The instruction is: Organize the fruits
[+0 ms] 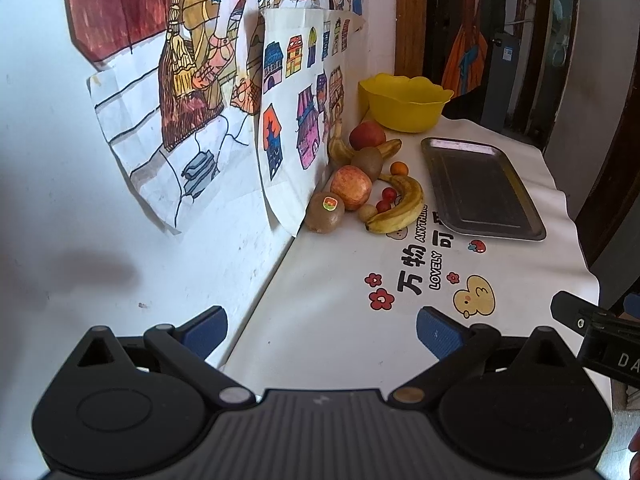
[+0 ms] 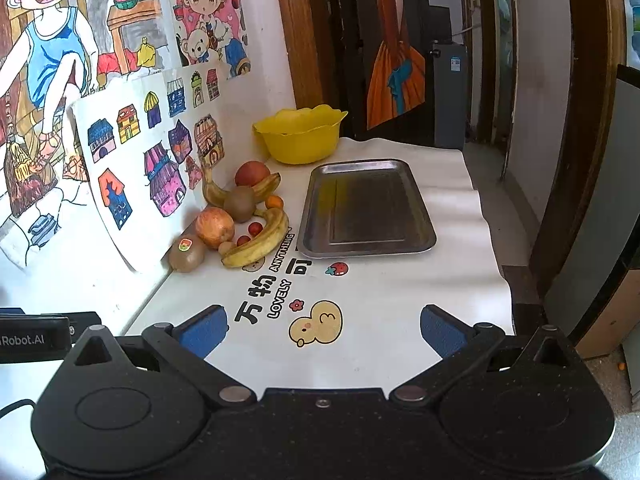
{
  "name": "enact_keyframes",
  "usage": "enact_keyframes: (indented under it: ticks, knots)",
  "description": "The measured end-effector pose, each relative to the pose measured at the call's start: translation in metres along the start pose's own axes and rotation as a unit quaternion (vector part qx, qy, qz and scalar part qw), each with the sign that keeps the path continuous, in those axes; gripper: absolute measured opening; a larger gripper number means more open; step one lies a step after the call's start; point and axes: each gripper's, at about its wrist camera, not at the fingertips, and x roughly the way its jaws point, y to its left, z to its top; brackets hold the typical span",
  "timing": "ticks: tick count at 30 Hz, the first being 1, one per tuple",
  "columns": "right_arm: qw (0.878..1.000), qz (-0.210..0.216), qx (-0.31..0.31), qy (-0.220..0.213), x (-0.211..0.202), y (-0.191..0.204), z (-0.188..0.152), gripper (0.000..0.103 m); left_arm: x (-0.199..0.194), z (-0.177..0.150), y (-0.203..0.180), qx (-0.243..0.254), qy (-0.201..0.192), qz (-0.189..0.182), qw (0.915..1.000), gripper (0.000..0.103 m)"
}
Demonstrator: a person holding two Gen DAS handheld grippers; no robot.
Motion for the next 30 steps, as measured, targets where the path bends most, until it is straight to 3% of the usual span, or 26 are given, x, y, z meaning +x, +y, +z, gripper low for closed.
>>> enact_keyframes:
  ticks: [18,30]
  knots:
    - [0.996,0.054,-0.043,0.063,0.041,0.007,0.012,0.102,0.025,-0.005,0.007,-0.061,0.054,0.049,0.9955,0.102]
    - [0.977,0.135,-0.115,0.118,0.097,0.000,0.037,0.102,0.069,0.012,-0.009,-0.127,0.098,0.116,0.9803,0.102]
